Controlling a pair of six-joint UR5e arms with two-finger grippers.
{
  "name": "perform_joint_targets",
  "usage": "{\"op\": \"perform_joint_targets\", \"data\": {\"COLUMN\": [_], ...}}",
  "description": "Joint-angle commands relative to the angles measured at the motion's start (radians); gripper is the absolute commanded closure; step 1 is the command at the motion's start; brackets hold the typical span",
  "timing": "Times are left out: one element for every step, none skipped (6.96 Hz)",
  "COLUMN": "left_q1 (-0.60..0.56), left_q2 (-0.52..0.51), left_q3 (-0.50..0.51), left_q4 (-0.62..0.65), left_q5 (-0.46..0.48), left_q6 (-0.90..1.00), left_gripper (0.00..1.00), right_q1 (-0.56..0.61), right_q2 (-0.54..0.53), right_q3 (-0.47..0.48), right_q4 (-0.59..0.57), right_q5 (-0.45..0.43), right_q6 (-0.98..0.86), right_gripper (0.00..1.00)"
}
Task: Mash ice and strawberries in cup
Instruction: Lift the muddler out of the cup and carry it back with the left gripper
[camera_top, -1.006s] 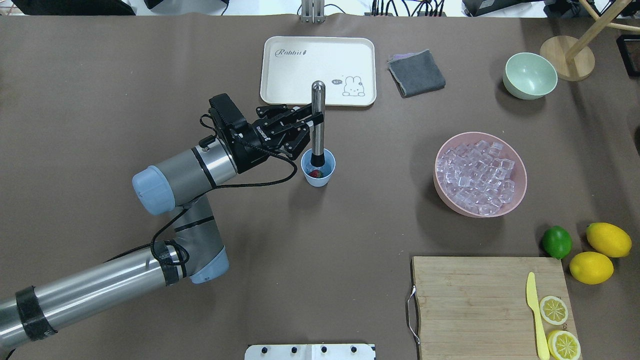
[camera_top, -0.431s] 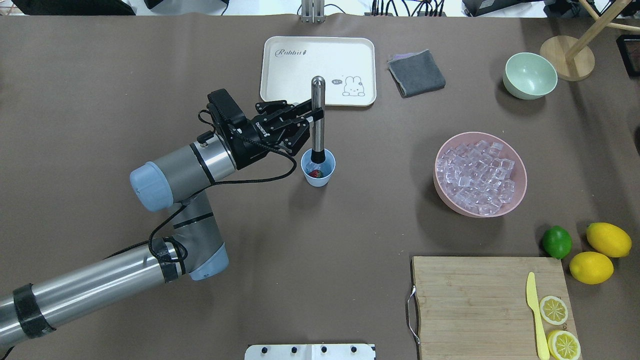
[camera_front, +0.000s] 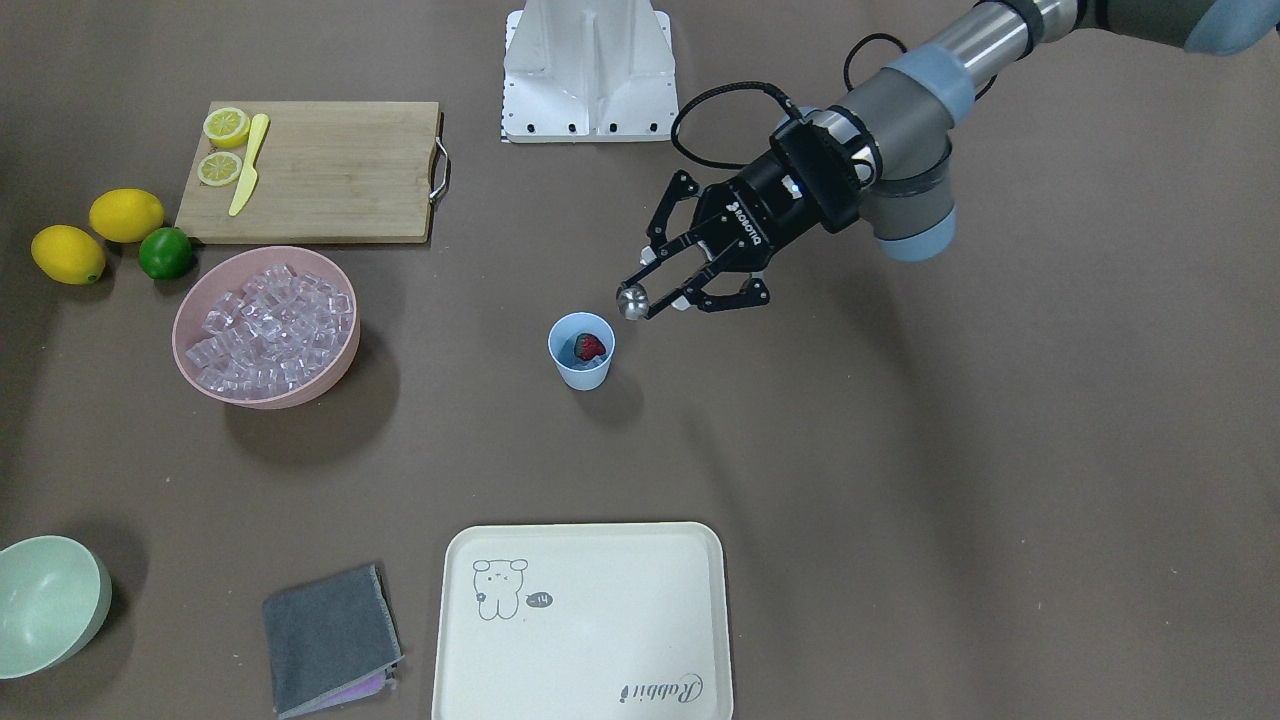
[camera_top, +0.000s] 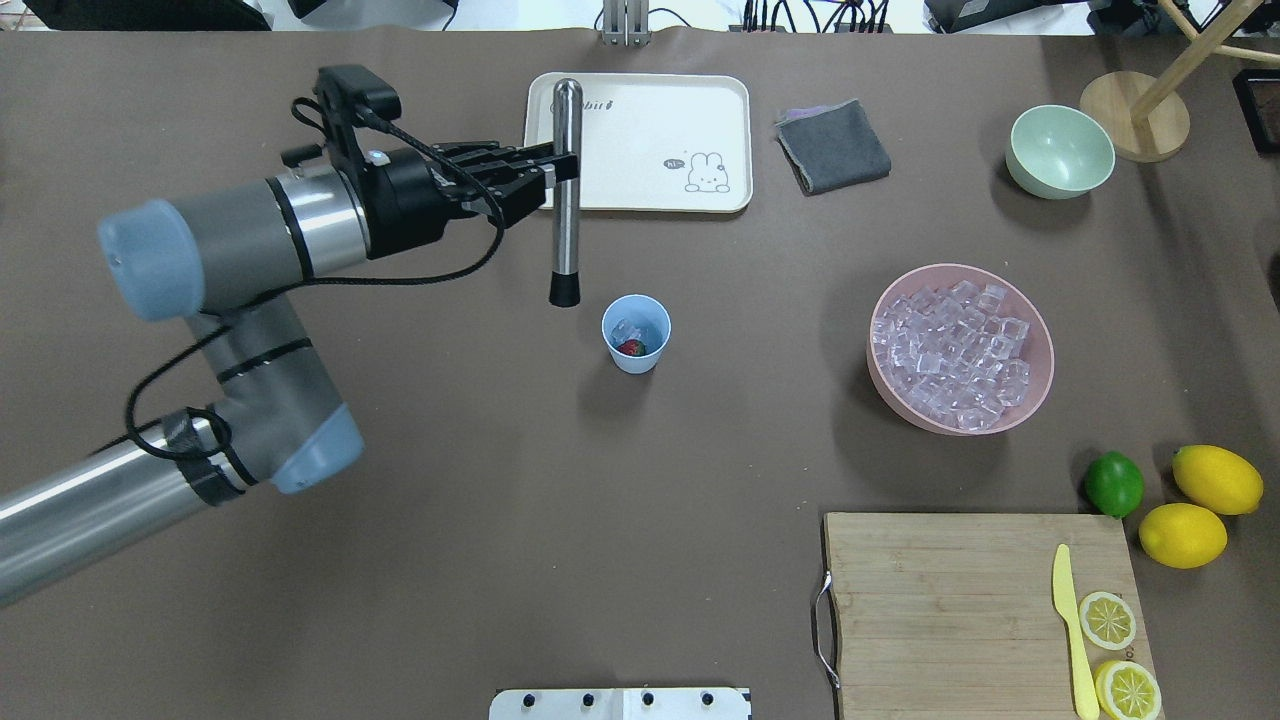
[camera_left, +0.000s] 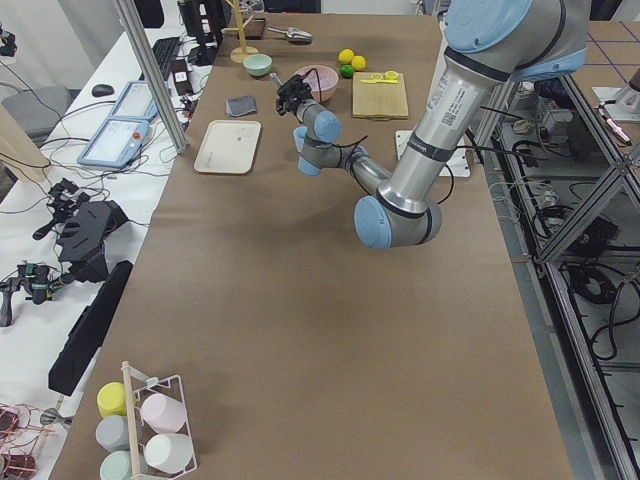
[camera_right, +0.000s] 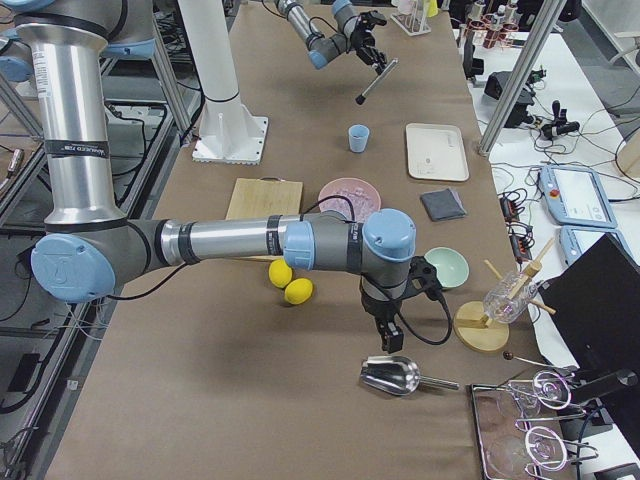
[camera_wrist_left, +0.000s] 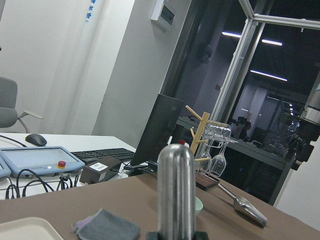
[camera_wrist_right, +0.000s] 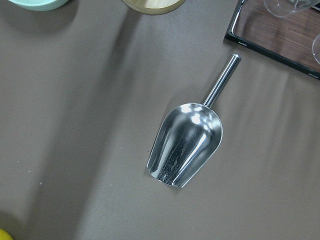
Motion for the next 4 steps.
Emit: {"op": "perform_joint_targets", "data": {"left_q1": [-0.188,-0.309,-0.415,-0.477], "left_q2": [0.103,0.105,0.103,0.149], "left_q3": [-0.115,-0.121,-0.118,-0.121], "left_q4": [0.362,0.515,0.657,0.732], "left_q5": [-0.350,-0.521,-0.650,-0.710], "left_q6": [-0.058,-0.049,-0.024,0.070], "left_gripper": [1.00,1.00,1.00,1.00], "right_q1": [0.000,0.000,0.000,0.000], "right_q2": [-0.007,-0.013,-0.013,-0.013], "right_q3": [-0.002,0.001,0.000,-0.005], "right_q4": [0.000,0.001,0.000,-0.002], "right_q5": [-0.001,0.002,0.005,0.007], "right_q6": [0.000,-0.001,-0.001,-0.001], "right_gripper": [0.01,0.01,0.01,0.01]}}
